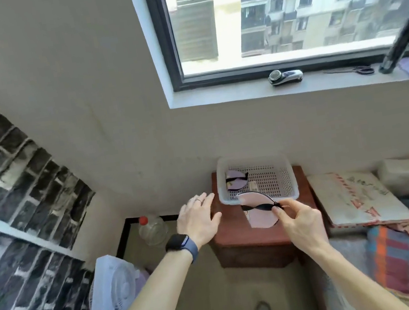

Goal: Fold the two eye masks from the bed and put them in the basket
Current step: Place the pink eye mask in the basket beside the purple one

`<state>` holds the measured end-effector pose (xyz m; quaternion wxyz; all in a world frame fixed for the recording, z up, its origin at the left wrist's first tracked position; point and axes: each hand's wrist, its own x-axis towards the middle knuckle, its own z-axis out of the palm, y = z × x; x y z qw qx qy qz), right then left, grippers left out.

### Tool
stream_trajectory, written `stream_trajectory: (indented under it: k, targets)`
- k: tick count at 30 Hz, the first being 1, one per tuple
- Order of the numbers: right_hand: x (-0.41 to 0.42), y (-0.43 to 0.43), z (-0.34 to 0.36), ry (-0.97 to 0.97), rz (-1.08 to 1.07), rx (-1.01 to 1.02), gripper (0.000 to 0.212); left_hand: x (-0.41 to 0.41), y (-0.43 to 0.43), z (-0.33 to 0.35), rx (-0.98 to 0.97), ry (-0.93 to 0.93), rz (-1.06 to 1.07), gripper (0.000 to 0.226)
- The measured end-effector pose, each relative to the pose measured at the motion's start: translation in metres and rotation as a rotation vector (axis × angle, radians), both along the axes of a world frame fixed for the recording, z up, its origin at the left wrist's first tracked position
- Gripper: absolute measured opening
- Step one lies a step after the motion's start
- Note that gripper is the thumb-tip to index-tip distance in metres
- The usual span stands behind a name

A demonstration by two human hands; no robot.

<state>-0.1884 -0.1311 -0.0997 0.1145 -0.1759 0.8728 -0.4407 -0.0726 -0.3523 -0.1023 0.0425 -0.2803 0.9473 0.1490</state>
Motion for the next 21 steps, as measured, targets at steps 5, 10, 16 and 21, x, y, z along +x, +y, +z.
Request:
stream_trajectory:
  k: [5,10,16,21]
  targets:
    - [-0.064,-0.028,-0.025,-0.03,-0.056,0.055,0.011,-0.045,-0.034,-0.031,-0.034,-0.112,-0.014,0.061]
    - [-0.118,-0.058,-0.066,-0.157,-0.123,0.145,0.009,-0.086,-0.065,-0.071,0.011,-0.198,-0.056,0.064]
    - [-0.161,-0.089,-0.107,-0.234,-0.219,0.286,0.022,-0.128,-0.101,-0.121,0.055,-0.302,-0.13,0.069]
    - [-0.196,-0.115,-0.144,-0.292,-0.263,0.396,0.033,-0.162,-0.132,-0.16,0.077,-0.305,-0.193,0.069]
